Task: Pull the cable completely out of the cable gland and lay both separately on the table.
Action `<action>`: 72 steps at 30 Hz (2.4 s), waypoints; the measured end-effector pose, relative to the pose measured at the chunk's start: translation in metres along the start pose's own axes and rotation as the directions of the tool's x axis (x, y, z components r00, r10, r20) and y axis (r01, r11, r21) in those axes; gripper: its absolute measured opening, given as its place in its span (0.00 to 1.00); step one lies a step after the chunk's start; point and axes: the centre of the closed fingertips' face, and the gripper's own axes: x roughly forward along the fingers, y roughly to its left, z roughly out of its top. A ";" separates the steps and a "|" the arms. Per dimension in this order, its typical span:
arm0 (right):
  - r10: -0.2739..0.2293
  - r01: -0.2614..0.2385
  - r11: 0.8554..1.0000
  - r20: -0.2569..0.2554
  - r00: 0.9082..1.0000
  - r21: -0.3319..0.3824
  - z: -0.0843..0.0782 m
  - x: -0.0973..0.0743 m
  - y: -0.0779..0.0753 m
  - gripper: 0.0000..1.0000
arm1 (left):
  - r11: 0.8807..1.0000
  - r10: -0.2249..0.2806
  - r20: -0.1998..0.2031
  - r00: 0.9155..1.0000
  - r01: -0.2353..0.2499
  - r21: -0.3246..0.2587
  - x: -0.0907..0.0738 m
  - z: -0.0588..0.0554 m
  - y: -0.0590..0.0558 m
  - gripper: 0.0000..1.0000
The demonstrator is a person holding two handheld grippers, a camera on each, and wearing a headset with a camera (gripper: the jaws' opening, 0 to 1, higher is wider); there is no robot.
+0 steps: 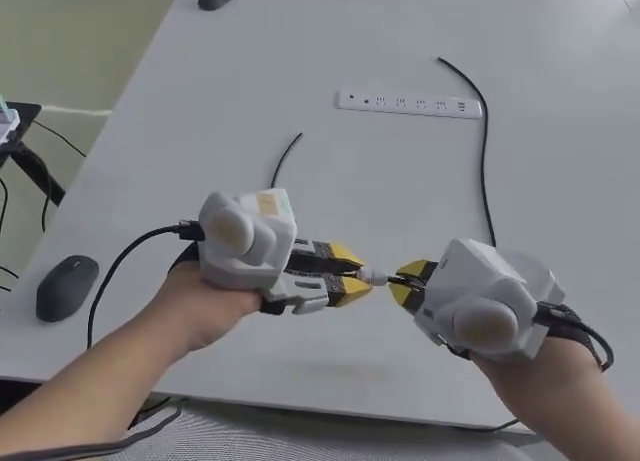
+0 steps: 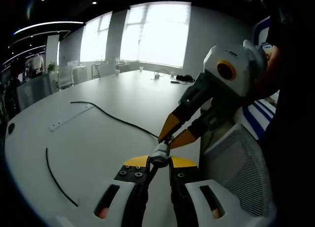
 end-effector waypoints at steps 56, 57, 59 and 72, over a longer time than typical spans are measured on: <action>-0.017 0.129 0.791 -0.189 0.982 0.598 -0.119 0.012 -0.015 0.00 | 1.000 -0.004 0.045 0.999 0.006 -0.026 0.002 -0.002 -0.008 0.15; -0.016 0.127 0.786 -0.186 0.982 0.605 -0.118 0.012 -0.014 0.00 | 1.000 -0.004 0.042 0.999 0.005 -0.024 0.002 -0.002 -0.009 0.15; -0.019 0.128 0.793 -0.186 0.982 0.595 -0.117 0.011 -0.014 0.01 | 1.000 -0.003 0.042 0.999 0.004 -0.021 0.002 -0.002 -0.009 0.15; -0.015 0.098 0.852 -0.163 0.987 0.515 -0.108 -0.001 -0.013 0.03 | 0.999 0.035 0.046 0.998 -0.034 -0.022 -0.004 -0.001 -0.003 0.15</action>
